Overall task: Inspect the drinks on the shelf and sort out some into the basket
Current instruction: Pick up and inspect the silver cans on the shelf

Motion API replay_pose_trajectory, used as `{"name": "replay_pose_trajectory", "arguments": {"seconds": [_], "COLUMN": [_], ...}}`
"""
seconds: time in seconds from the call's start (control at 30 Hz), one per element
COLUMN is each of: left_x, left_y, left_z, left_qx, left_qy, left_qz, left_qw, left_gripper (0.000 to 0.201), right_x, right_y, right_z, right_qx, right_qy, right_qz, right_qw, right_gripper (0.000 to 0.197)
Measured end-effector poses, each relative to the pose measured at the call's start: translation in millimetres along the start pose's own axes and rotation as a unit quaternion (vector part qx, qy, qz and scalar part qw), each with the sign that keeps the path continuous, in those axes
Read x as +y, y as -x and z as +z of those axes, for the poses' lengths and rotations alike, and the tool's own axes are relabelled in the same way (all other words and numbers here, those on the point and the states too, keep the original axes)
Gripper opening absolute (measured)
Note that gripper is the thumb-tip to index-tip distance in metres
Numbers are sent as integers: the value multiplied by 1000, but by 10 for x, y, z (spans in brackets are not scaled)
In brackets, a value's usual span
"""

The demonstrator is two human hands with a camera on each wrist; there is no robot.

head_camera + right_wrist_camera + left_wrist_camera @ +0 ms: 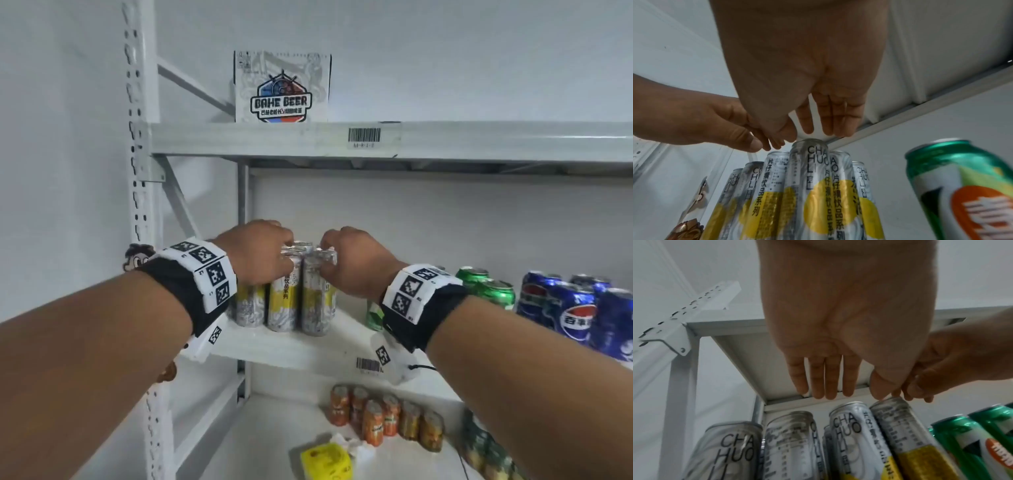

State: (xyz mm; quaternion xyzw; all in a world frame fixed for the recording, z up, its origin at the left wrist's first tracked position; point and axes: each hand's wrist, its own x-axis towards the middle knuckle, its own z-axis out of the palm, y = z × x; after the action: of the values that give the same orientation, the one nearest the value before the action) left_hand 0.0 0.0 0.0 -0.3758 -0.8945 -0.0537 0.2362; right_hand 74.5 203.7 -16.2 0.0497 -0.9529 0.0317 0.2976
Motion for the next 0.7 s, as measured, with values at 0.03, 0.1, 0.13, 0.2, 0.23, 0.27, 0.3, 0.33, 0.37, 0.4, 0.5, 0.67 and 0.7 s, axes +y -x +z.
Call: {"name": "replay_pose_trajectory", "arguments": {"seconds": [0.03,0.1,0.13,0.2,0.23,0.27,0.3,0.33,0.37,0.4,0.5,0.67,0.7], "left_x": [-37,-93,-67,-89,-106,-88,-101,-95,-103,-85,-12,335,429], "left_y": [-39,-76,-45,-63,-79,-59,-72,-67,-62,-47,4,96,105], "left_z": [35,100,107,151,175,157,175,169,176,155,111,62,89], "left_qx": [-10,-34,-49,-46,-38,-39,-29,-24,-11,2,44,-30,-42], "left_qy": [1,12,14,20,24,18,15,11,14,17,34,24,30], "left_qz": [0,4,-1,-2,3,-6,-1,-4,5,9,39,44,50], "left_qw": [1000,999,999,999,999,999,999,1000,1000,1000,998,998,997], "left_gripper": [46,31,20,11,12,13,17,25,32,37,39,54,53], "right_x": [6,2,-20,-19,6,12,25,22,25,30,46,93,101], "right_y": [-80,-165,-167,-202,-210,-206,-207,-202,-195,-184,-106,188,280], "right_z": [46,106,136,220,258,276,297,301,309,299,234,-14,-78], "right_qx": [-5,-18,-35,-49,-49,-50,-45,-41,-35,-29,-28,-9,-1], "right_qy": [-6,-5,-3,-5,-10,-14,-20,-21,-25,-29,-29,-25,-20], "right_qz": [-10,-27,-34,-50,-50,-43,-36,-30,-29,-23,0,28,36], "right_qw": [1000,999,999,998,998,998,998,998,999,999,999,999,999], "right_gripper": [36,34,30,26,28,32,36,38,36,34,30,23,22]}}
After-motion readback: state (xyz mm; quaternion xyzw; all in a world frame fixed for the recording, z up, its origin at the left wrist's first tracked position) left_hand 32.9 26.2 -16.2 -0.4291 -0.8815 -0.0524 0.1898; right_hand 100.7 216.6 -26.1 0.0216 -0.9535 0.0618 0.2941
